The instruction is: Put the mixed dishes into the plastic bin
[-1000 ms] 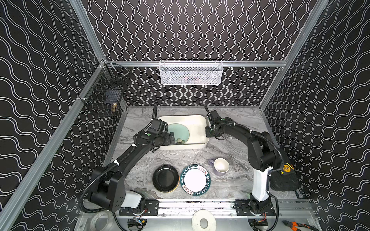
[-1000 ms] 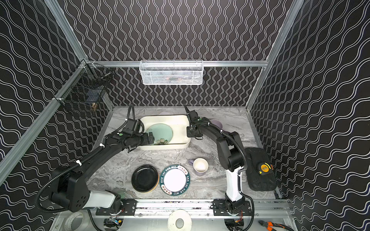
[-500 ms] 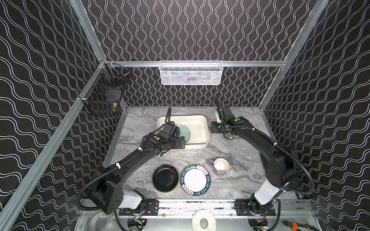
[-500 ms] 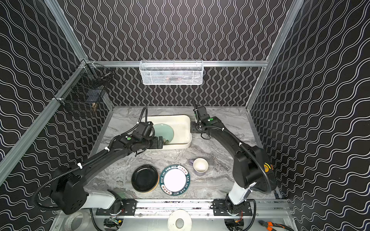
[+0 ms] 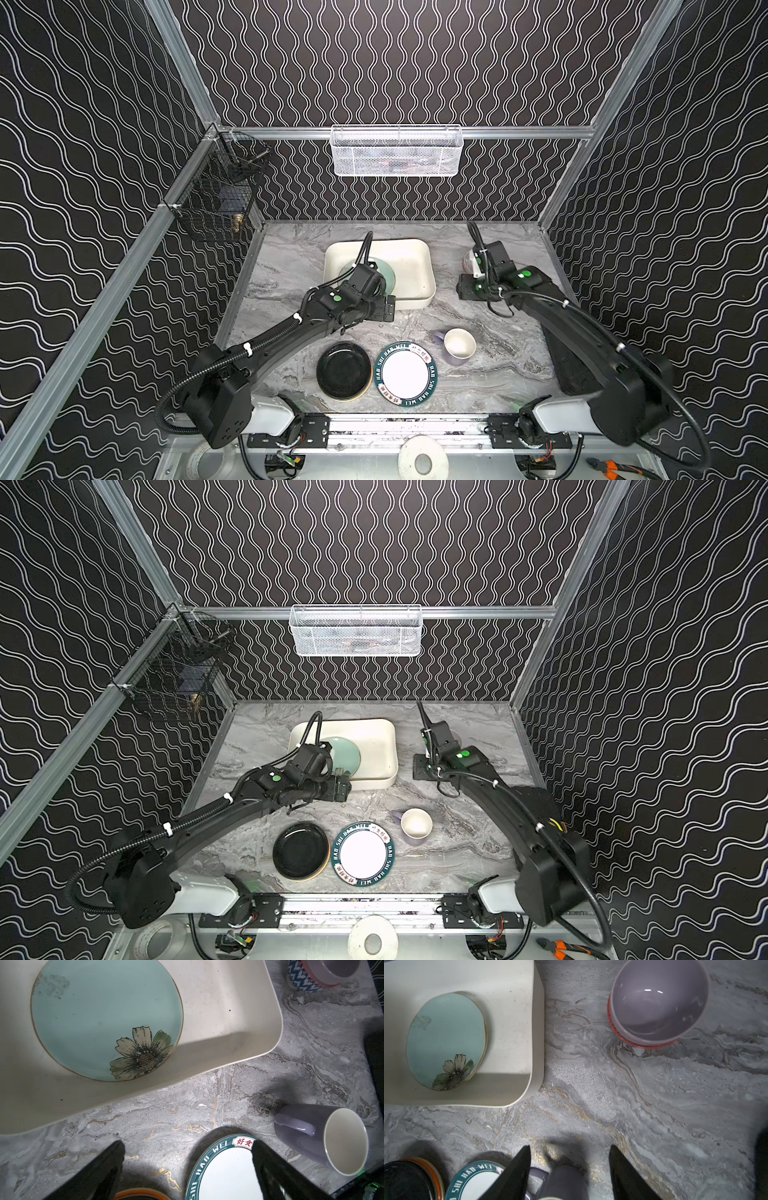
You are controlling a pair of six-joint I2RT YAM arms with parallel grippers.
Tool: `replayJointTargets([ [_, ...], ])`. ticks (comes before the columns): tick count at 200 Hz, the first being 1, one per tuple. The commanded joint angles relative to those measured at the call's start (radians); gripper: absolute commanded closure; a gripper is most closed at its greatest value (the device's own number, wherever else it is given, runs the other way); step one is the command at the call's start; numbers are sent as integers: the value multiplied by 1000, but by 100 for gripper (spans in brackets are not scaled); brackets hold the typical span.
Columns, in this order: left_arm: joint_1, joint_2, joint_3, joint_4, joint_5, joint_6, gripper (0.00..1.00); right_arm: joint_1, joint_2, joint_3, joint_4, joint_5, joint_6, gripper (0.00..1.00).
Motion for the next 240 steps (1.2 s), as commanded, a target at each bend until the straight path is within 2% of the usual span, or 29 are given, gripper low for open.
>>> replayJointTargets([
  [1,-28,-2,-15,46,-10,-25,1,11,-65,-43,-99,-15,70,40],
  [26,-89,16,-19,61,-50,-34,1,38,-128,-119,-139,-18,129,41],
  [50,-185,53,7,42,-128,-23,2,68,-174,-205,-148,-21,190,42],
  [75,-247,74,23,34,-177,-17,1,92,-191,-263,-150,-17,229,47],
  [152,-259,56,-15,35,-196,-14,1,119,-92,-334,-47,-59,233,55],
  [207,-259,40,-40,27,-211,-19,1,118,6,-307,-33,-12,195,71],
  [240,-260,41,-41,19,-219,-21,1,118,16,-288,-54,27,178,82],
])
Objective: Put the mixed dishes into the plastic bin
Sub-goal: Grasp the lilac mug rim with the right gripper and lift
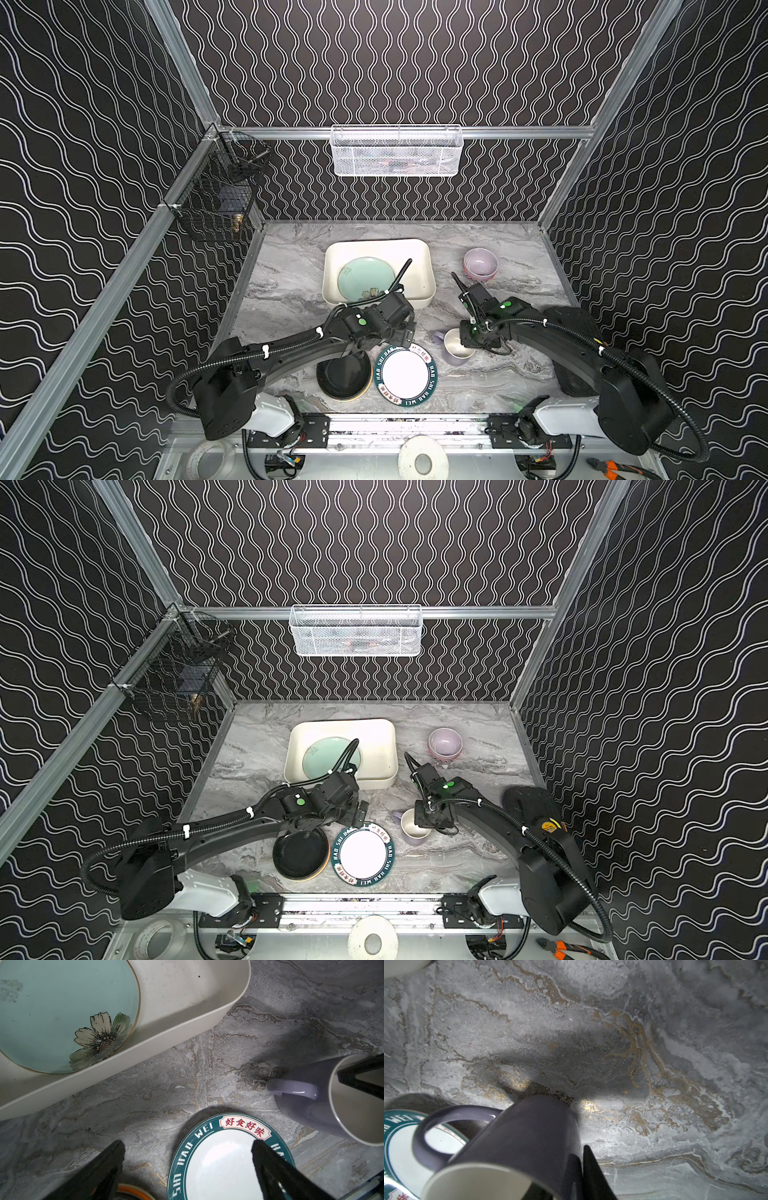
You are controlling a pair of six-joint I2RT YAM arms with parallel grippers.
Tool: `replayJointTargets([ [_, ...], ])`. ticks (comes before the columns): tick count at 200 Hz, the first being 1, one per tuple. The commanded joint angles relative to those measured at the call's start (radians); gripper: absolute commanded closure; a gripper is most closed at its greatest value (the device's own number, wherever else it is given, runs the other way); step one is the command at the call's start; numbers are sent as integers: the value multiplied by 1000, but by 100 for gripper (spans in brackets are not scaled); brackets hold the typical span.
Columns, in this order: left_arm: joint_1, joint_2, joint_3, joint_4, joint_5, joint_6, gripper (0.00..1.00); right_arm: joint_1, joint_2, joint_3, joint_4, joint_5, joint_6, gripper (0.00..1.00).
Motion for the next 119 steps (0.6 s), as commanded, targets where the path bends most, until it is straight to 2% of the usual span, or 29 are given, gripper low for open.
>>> replayJointTargets([
  [1,-2,-4,-1,-10,-21,0,1,0,2,17,-8,49,-13,82],
  [56,0,-7,19,-28,-16,3,1,-2,-24,61,-45,73,-29,90],
  [108,1,-34,65,-84,-54,13,1,-5,-53,145,-88,91,-44,92],
  [119,2,-42,77,-98,-61,14,1,-7,-54,206,-91,99,-51,92],
])
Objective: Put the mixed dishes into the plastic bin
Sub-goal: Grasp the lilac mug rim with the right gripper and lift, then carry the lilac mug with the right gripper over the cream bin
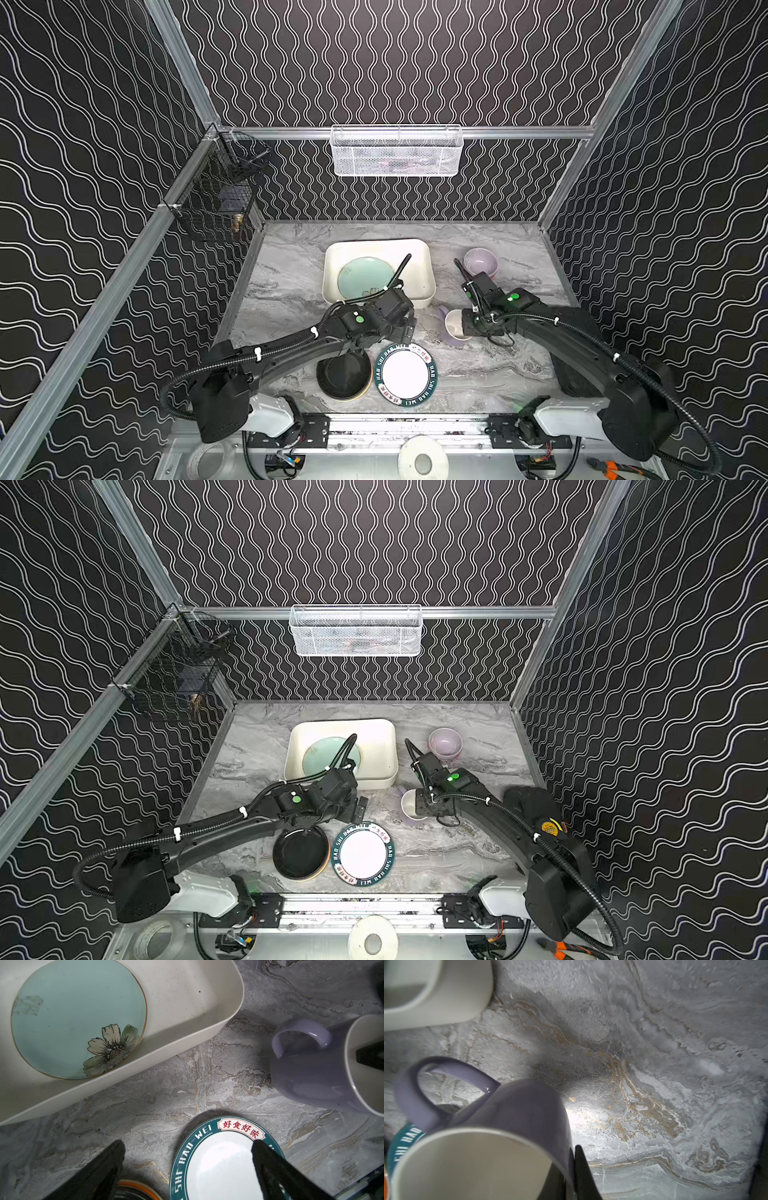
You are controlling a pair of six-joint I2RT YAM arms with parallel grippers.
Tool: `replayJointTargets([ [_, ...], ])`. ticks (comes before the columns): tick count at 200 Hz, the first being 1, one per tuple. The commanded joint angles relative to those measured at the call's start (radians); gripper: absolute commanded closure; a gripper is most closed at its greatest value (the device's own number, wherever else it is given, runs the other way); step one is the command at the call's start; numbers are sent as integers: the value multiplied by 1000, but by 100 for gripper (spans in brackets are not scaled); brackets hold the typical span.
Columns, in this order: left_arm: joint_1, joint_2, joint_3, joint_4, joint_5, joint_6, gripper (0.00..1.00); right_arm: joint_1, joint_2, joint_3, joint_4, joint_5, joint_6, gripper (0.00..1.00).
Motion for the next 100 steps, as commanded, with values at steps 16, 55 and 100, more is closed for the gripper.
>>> replayJointTargets([
  [16,7,-28,37,-62,-42,15,1,-4,10,143,-29,34,-28,92],
  [55,64,-58,54,-83,-9,32,1,-21,145,361,-28,43,-84,92],
  [100,121,-61,80,-108,14,61,1,-63,401,612,13,-29,-151,92],
])
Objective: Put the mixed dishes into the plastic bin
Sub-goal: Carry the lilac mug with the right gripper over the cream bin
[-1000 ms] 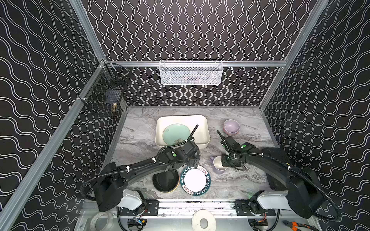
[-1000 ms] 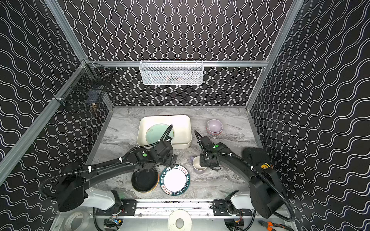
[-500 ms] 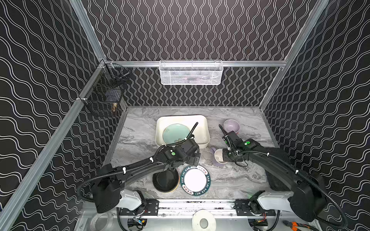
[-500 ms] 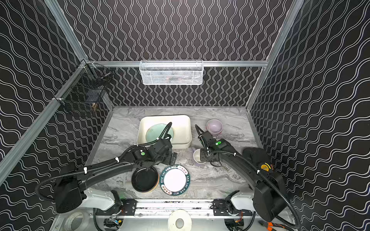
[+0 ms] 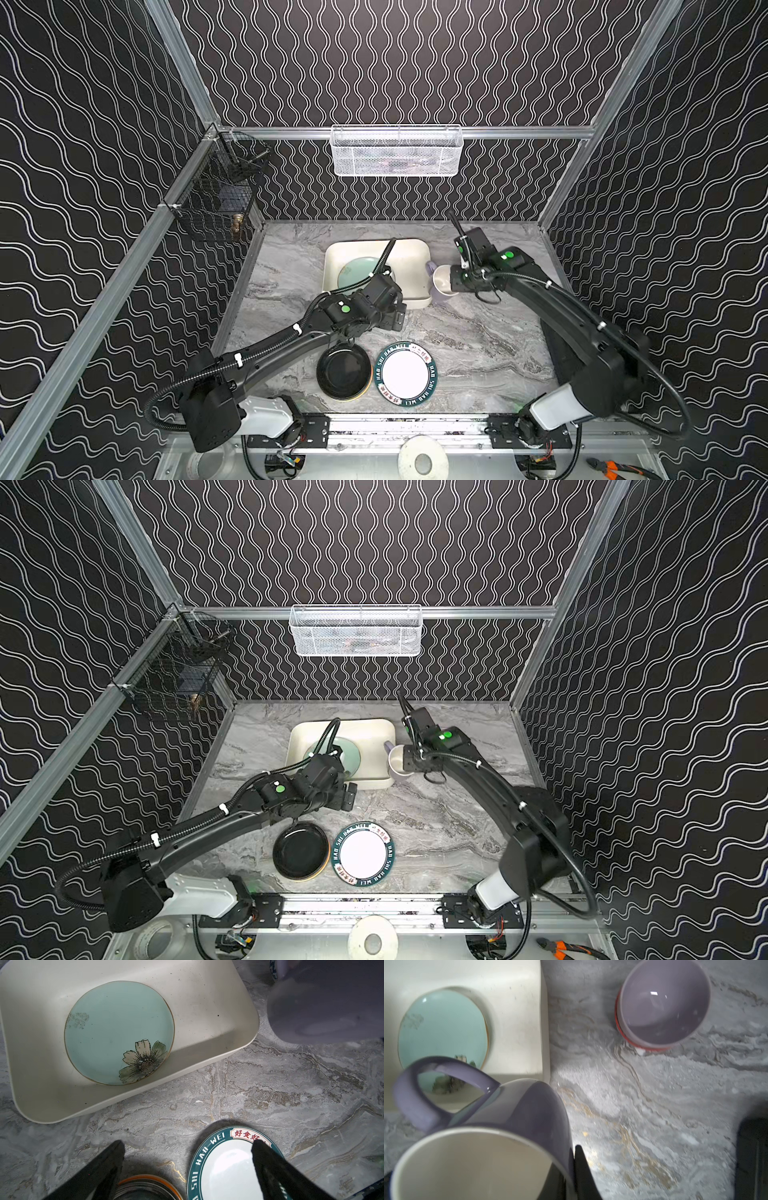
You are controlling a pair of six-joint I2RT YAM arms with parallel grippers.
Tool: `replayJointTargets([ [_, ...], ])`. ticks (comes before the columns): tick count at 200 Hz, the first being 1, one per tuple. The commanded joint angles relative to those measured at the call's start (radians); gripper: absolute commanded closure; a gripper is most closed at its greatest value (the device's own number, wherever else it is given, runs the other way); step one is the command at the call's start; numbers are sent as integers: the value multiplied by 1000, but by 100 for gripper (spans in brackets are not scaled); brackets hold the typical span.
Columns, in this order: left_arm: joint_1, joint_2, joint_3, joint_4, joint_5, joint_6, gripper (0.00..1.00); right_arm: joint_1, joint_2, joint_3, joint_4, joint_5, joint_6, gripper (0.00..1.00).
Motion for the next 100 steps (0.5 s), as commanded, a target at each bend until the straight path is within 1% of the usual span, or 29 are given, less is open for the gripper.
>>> replayJointTargets([
  [1,23,-8,15,-27,12,32,1,-20,114,117,55,-51,-47,92],
  [55,110,0,24,-6,64,62,1,-48,506,544,-6,-90,-114,92],
  [74,133,17,25,6,86,68,1,-66,598,648,-9,-112,-127,92],
  [99,159,52,26,19,125,71,1,-70,683,716,21,-149,-129,92],
  [100,160,54,26,19,127,70,1,-85,686,718,22,-150,-129,92],
])
